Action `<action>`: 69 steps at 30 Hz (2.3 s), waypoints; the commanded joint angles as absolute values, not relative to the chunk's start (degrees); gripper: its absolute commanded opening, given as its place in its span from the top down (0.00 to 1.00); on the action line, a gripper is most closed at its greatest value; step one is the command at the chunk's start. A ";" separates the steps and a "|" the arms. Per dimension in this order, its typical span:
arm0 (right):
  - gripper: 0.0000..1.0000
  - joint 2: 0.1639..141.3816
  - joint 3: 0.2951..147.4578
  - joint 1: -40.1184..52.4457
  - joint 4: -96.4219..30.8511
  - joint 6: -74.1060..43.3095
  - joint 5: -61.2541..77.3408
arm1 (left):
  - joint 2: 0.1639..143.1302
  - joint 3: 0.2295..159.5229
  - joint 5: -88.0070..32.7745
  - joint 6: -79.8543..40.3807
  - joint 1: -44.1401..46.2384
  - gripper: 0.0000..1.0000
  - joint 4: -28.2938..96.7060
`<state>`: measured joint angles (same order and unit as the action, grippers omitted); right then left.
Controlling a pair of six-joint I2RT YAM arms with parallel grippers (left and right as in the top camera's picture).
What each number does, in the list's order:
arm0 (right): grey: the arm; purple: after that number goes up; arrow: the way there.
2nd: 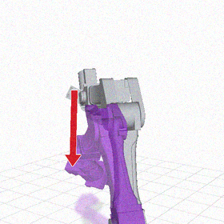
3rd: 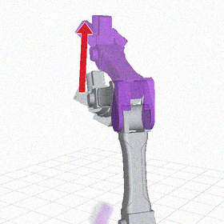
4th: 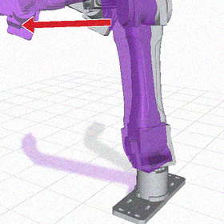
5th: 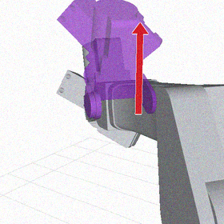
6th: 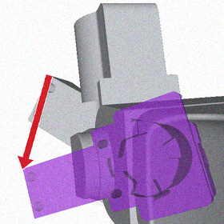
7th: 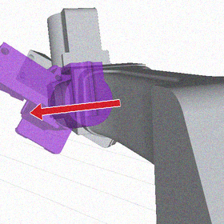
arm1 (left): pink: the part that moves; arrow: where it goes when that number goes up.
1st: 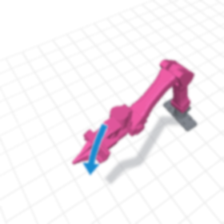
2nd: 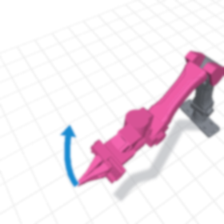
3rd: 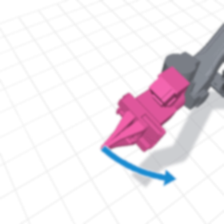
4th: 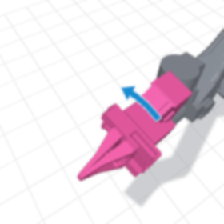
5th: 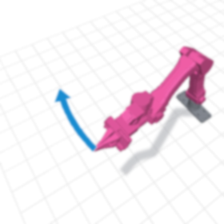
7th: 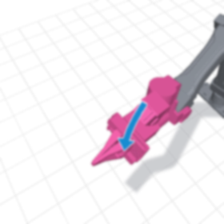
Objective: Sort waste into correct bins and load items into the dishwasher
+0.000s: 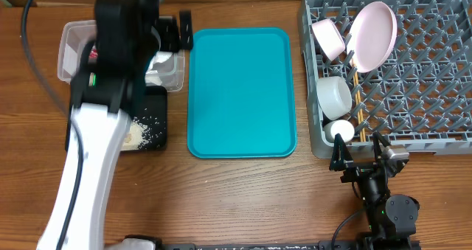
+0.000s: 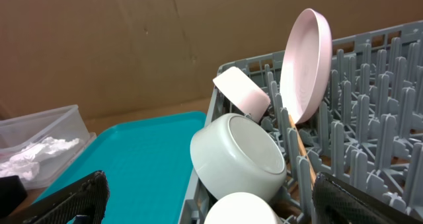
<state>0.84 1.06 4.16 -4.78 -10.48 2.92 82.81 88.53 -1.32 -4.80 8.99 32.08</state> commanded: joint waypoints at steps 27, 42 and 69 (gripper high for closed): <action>0.00 0.16 0.45 4.49 -4.60 -10.48 2.44 | 5.02 2.07 -2.66 -1.23 1.56 0.00 -3.68; 0.00 0.16 0.45 4.49 -4.58 -10.48 2.44 | 0.25 0.27 -2.81 -1.26 0.01 0.00 4.29; 0.00 0.16 0.45 4.49 -4.58 -10.48 2.44 | 0.25 0.27 -2.81 -1.26 0.01 0.00 4.29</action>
<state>0.80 1.06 4.16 -4.80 -10.48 2.94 0.95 0.64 -2.39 -2.52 0.60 4.43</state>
